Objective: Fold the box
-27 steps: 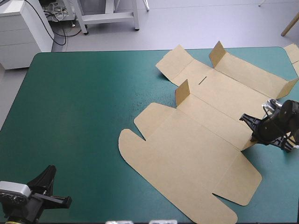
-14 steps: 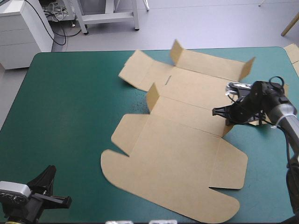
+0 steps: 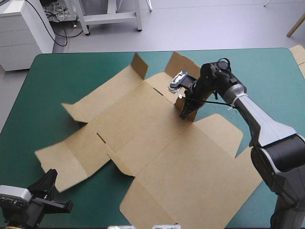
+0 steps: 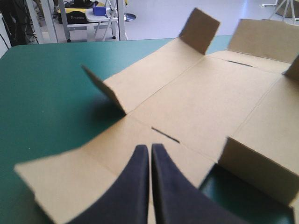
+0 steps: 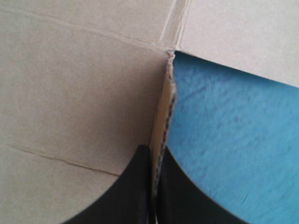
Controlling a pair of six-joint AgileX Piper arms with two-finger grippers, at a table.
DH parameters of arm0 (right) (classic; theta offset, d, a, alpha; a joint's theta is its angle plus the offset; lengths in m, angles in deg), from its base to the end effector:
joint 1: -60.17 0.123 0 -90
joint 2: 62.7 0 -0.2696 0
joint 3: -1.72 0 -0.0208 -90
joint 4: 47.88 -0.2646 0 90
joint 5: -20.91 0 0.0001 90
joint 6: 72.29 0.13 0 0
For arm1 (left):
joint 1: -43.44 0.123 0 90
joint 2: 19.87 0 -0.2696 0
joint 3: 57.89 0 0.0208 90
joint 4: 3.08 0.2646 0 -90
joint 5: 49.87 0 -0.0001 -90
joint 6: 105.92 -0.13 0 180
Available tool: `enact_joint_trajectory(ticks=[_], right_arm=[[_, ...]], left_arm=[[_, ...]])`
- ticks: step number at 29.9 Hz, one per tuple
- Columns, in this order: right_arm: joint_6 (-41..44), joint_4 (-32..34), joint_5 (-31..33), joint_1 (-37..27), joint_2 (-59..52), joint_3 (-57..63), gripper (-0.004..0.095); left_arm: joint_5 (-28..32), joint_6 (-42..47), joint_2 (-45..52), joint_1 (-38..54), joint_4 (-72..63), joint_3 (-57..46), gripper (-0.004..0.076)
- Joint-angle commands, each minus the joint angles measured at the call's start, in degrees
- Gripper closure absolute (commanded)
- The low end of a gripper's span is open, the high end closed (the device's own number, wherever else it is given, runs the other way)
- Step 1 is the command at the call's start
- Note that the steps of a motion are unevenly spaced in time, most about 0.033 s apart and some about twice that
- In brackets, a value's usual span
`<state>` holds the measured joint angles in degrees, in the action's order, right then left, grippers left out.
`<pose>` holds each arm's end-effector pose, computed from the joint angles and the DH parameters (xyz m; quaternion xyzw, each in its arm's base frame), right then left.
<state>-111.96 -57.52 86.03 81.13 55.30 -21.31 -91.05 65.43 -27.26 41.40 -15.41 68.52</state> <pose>0.4004 0.1745 0.2382 -0.4767 0.8582 0.0521 0.1832 0.0793 -0.0211 0.2785 0.0537 0.7719 -0.0696 0.6297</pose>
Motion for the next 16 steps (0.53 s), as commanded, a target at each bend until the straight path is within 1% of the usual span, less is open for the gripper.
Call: enact_joint_trajectory(ticks=[1,3,6,7,12,16], right_arm=[[-10.7,0.4,0.2,2.1,0.3,-7.3,0.093],[-16.5,0.4,0.2,2.9,2.1,-10.4,0.093],[-21.8,0.6,0.2,3.8,4.8,-14.3,0.093],[-25.2,0.4,0.2,3.8,5.8,-15.7,0.093],[-38.7,-1.7,-0.1,4.5,8.4,-17.9,0.093],[-43.7,1.0,-0.8,5.6,9.7,-18.0,0.093]], left_arm=[[4.0,0.2,0.7,-0.4,-1.0,1.4,0.0731],[4.0,0.2,0.7,-0.4,-1.0,1.4,0.0731],[4.0,0.2,0.7,-0.4,-1.0,1.4,0.0731],[4.0,0.2,0.7,-0.4,-1.0,1.4,0.0731],[4.0,0.2,0.7,-0.4,-1.0,1.4,0.0731],[4.0,0.5,0.7,-0.4,-1.0,1.4,0.0731]])
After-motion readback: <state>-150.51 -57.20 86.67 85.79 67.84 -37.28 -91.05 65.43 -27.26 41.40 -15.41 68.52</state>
